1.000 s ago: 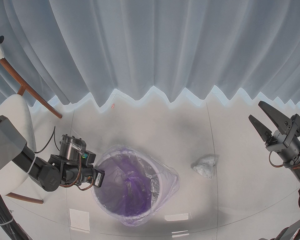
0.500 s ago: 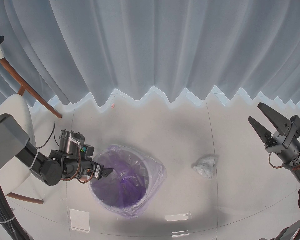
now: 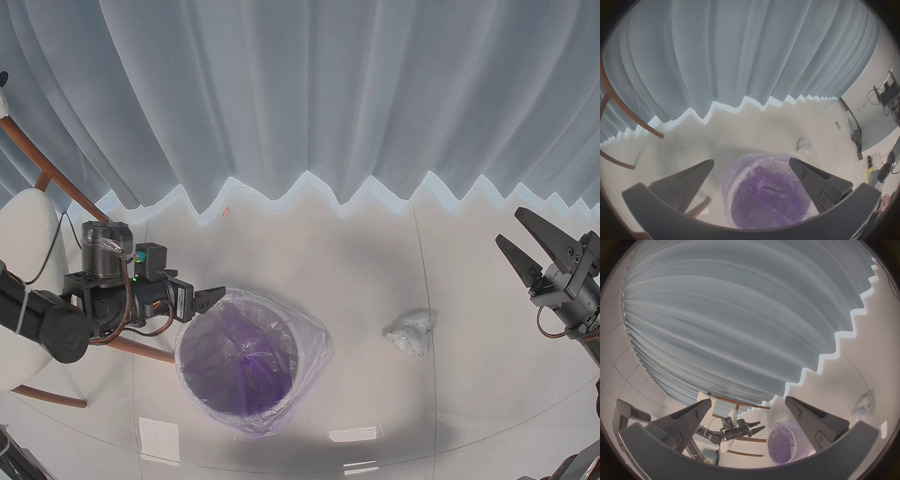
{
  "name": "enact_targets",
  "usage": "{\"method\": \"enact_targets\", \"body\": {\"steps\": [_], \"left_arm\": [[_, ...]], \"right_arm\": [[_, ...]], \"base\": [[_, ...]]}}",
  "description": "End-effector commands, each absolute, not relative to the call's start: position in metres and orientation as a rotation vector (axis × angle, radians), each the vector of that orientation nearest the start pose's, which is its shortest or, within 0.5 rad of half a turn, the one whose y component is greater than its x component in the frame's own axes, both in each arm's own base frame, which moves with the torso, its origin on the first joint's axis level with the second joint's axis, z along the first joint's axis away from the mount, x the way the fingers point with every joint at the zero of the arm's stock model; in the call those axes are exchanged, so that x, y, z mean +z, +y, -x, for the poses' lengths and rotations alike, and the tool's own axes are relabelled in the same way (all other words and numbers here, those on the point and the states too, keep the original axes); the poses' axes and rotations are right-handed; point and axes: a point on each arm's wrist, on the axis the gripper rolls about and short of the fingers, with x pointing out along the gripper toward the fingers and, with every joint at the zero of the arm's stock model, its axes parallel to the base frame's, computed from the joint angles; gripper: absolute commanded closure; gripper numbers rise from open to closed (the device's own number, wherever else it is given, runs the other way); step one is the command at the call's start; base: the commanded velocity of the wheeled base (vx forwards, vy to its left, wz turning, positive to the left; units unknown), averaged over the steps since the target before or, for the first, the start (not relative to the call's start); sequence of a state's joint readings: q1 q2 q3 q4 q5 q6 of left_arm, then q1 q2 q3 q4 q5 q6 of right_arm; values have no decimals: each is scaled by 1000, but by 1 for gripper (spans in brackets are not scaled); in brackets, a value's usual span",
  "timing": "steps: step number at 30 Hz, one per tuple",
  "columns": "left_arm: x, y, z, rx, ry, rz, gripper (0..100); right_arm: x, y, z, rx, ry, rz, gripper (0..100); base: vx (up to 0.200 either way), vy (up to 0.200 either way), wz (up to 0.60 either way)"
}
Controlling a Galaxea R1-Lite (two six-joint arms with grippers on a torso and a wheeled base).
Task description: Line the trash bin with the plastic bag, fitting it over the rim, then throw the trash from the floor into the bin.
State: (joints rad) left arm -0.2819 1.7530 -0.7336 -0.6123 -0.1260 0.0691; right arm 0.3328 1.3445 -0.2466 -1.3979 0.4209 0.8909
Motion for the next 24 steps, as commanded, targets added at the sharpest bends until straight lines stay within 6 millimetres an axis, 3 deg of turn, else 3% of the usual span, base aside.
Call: {"method": "enact_targets", "body": {"steps": [1, 4, 5, 6, 7, 8, 11, 14, 19, 24], "left_arm": [[192, -80, -245, -467, 235, -50, 0], [231, -76, -191, -536, 77, 45, 0], [238, -74, -176, -555, 47, 81, 0], [238, -74, -176, -555, 47, 81, 0], [245, -69, -154, -578, 14, 165, 0], [245, -67, -146, -587, 15, 215, 0], [231, -63, -127, -609, 107, 453, 0], [198, -55, -110, -593, 253, 641, 0], [165, -46, -96, -636, 398, 700, 0], [143, -38, -89, -651, 494, 715, 0]], "right_arm": [[197, 66, -161, 846, 72, -822, 0], [182, 67, -158, 868, 164, -816, 0], [174, 67, -158, 872, 208, -814, 0], [174, 67, -158, 872, 208, -814, 0], [161, 68, -160, 877, 286, -807, 0], [156, 69, -161, 874, 308, -803, 0], [144, 72, -169, 848, 361, -790, 0], [130, 76, -177, 820, 439, -803, 0], [113, 85, -186, 810, 517, -804, 0], [97, 92, -189, 798, 599, -810, 0]], "base": [[0, 0, 0], [0, 0, 0], [0, 0, 0], [0, 0, 0], [0, 0, 0], [0, 0, 0], [0, 0, 0], [0, 0, 0], [0, 0, 0], [-200, -200, 0]]}}
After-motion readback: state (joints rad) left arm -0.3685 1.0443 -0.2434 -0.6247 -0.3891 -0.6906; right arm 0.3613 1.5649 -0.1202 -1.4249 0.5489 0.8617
